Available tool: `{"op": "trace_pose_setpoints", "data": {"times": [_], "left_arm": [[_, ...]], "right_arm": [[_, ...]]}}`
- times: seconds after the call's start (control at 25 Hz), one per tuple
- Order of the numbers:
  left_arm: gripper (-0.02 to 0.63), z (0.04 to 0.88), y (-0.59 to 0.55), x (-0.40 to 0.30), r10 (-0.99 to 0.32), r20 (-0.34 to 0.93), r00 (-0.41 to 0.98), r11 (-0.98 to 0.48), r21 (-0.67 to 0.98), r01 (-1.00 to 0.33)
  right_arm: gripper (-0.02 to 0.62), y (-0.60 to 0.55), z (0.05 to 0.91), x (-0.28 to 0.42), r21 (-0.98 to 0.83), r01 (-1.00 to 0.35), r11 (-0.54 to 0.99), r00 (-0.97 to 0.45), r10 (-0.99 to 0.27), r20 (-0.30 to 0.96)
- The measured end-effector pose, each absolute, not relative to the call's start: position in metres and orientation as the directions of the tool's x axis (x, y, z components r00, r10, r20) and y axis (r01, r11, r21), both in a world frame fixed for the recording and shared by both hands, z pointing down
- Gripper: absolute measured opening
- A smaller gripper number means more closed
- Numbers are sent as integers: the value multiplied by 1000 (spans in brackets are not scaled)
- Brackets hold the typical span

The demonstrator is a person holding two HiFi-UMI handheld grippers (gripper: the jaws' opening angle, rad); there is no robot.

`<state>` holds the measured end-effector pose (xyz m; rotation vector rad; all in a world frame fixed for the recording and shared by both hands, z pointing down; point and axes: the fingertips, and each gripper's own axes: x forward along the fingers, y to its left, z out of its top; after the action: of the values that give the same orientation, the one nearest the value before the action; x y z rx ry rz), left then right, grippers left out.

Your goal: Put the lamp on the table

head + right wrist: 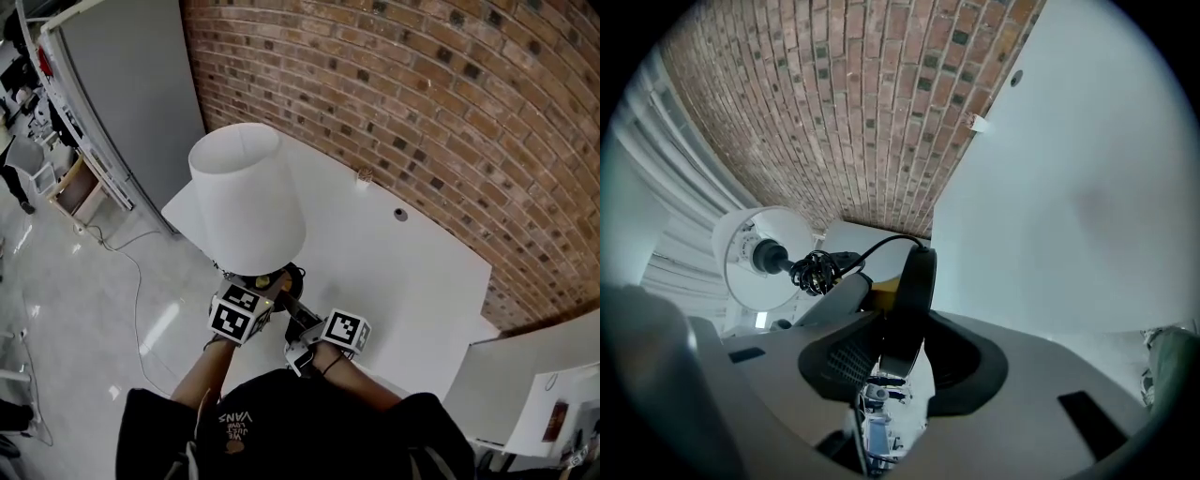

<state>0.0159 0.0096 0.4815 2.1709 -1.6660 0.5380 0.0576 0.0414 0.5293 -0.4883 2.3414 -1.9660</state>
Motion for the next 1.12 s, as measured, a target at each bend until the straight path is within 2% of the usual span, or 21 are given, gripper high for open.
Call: {"op": "trace_pose_setpoints", "data": {"times": [0.6, 1.12], "left_arm": [[146, 491, -78, -16, -826, 531, 187, -188, 53, -981], [143, 506, -145, -82, -782, 548, 296, -319, 56, -946]], "right_arm": [[129, -45, 537, 27, -976, -195, 93, -961, -216, 172], [127, -105, 555, -44, -976, -216, 26, -919, -342, 194]]}}
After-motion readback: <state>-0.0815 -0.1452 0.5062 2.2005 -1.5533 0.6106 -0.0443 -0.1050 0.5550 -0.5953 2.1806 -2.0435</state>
